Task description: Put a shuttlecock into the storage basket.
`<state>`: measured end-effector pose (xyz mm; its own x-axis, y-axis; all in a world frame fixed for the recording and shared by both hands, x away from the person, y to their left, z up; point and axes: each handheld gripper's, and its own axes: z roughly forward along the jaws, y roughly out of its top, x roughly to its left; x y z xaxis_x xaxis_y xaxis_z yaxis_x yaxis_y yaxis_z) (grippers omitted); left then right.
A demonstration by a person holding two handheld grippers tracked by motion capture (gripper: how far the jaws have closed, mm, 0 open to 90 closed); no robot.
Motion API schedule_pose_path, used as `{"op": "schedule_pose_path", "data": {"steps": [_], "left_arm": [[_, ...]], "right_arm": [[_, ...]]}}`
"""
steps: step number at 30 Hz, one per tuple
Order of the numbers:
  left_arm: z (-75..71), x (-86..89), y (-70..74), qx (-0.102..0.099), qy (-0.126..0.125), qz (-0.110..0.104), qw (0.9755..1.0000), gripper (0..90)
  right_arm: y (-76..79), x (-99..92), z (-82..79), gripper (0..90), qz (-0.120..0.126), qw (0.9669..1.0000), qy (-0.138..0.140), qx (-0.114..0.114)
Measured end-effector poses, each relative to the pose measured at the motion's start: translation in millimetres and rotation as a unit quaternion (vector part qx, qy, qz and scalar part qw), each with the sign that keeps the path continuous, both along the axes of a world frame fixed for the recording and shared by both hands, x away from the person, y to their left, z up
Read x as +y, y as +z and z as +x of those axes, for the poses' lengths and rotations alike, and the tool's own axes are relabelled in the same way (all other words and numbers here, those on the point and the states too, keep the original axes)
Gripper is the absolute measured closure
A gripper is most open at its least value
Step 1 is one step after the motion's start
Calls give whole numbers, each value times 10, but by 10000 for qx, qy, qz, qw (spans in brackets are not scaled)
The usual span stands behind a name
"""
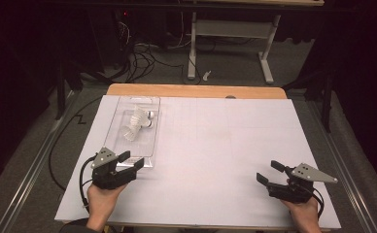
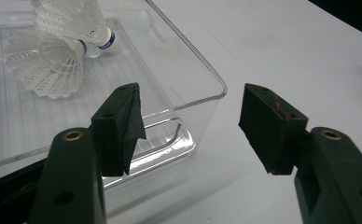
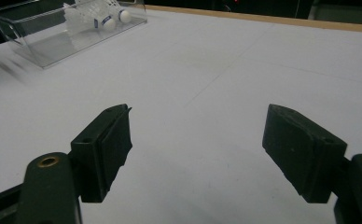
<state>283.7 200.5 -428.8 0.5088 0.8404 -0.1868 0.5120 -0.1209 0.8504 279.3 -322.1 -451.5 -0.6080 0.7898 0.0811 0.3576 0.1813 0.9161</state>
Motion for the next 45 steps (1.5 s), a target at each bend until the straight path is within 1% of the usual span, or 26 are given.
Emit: {"op": "schedule_pose_path", "data": {"steps": [31, 45], "left_arm": [[-106, 11, -72, -102, -22, -86, 9999, 385], [-109, 8, -126, -45, -45, -89, 9999, 382]], "right_arm": [[1, 1, -2, 240, 3, 10000, 3, 0], [1, 2, -2, 240, -1, 10000, 9, -1]]}}
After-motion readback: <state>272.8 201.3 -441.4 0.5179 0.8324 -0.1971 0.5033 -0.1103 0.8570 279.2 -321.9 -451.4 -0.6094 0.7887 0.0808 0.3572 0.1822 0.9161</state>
